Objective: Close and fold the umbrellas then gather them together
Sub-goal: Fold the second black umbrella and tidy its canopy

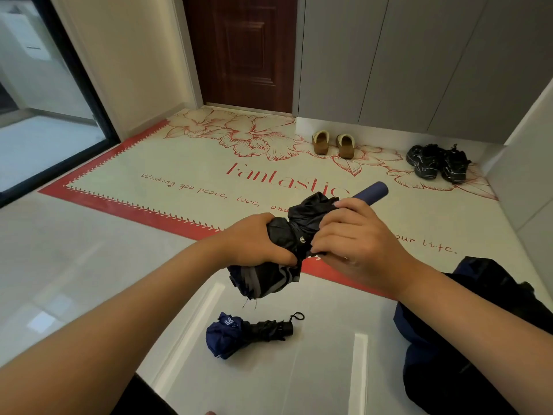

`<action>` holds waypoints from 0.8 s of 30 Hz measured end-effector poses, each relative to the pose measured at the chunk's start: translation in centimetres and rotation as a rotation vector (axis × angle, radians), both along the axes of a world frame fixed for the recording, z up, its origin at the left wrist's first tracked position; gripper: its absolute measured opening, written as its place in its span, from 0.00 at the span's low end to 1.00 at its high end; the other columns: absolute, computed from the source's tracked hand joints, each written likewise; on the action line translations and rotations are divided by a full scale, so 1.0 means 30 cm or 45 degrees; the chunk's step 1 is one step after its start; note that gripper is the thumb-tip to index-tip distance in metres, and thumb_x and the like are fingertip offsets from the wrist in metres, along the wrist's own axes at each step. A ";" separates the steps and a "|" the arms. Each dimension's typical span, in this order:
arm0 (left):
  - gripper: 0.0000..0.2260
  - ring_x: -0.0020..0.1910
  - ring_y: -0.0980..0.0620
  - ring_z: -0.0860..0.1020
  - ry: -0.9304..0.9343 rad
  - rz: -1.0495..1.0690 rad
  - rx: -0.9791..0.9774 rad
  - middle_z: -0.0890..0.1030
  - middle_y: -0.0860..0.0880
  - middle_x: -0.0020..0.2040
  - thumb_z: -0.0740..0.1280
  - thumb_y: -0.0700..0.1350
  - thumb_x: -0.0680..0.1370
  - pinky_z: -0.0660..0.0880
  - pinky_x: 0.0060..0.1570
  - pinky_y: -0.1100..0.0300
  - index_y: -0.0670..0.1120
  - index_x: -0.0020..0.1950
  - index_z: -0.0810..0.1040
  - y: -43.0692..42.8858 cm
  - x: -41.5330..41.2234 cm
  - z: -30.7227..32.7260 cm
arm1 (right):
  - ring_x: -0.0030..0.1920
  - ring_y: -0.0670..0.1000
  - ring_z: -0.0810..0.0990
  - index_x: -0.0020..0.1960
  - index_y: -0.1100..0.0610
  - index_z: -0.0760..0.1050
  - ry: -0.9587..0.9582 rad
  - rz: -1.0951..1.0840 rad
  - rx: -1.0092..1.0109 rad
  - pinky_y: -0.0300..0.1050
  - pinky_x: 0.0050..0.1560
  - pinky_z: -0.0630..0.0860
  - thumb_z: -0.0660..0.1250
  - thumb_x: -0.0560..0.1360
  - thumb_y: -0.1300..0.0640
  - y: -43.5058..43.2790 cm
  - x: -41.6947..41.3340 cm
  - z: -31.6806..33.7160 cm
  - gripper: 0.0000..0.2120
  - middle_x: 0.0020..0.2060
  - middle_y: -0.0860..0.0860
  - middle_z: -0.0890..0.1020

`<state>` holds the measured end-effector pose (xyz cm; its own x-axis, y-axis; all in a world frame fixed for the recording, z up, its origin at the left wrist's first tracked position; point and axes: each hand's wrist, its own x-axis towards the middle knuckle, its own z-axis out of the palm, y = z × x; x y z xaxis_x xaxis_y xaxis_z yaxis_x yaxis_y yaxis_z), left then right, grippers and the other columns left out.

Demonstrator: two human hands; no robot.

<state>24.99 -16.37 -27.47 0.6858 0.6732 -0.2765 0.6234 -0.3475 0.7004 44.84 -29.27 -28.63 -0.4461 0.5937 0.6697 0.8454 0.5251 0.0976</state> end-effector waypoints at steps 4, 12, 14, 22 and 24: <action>0.25 0.46 0.51 0.82 0.027 0.007 -0.010 0.81 0.51 0.49 0.79 0.53 0.64 0.82 0.48 0.53 0.50 0.57 0.75 -0.006 0.003 -0.008 | 0.45 0.51 0.78 0.50 0.56 0.86 0.102 -0.044 -0.154 0.51 0.63 0.71 0.74 0.74 0.61 0.022 -0.016 -0.010 0.05 0.40 0.47 0.84; 0.24 0.44 0.50 0.83 0.043 0.015 -0.103 0.83 0.49 0.48 0.80 0.51 0.64 0.83 0.44 0.55 0.49 0.55 0.76 -0.018 0.018 0.000 | 0.51 0.49 0.83 0.45 0.52 0.86 0.014 0.035 -0.193 0.51 0.64 0.71 0.71 0.76 0.58 0.033 -0.001 -0.017 0.05 0.46 0.44 0.87; 0.22 0.44 0.49 0.84 0.030 0.027 -0.161 0.83 0.48 0.47 0.80 0.50 0.64 0.83 0.44 0.55 0.48 0.54 0.77 -0.018 0.018 -0.001 | 0.50 0.49 0.84 0.45 0.52 0.86 0.059 0.021 -0.175 0.52 0.63 0.71 0.73 0.75 0.60 0.030 0.007 -0.019 0.04 0.43 0.43 0.87; 0.19 0.43 0.48 0.85 -0.002 0.094 -0.289 0.85 0.47 0.46 0.80 0.49 0.66 0.83 0.43 0.56 0.47 0.53 0.80 -0.015 0.023 -0.002 | 0.54 0.45 0.84 0.46 0.51 0.87 0.222 -0.054 -0.261 0.56 0.70 0.67 0.74 0.74 0.56 0.029 0.048 -0.048 0.04 0.42 0.41 0.87; 0.19 0.44 0.48 0.85 -0.011 0.100 -0.283 0.85 0.47 0.47 0.80 0.49 0.66 0.83 0.44 0.56 0.47 0.54 0.80 -0.013 0.018 0.001 | 0.56 0.45 0.83 0.47 0.52 0.87 0.245 -0.075 -0.279 0.57 0.71 0.66 0.74 0.73 0.57 0.029 0.051 -0.051 0.04 0.43 0.41 0.87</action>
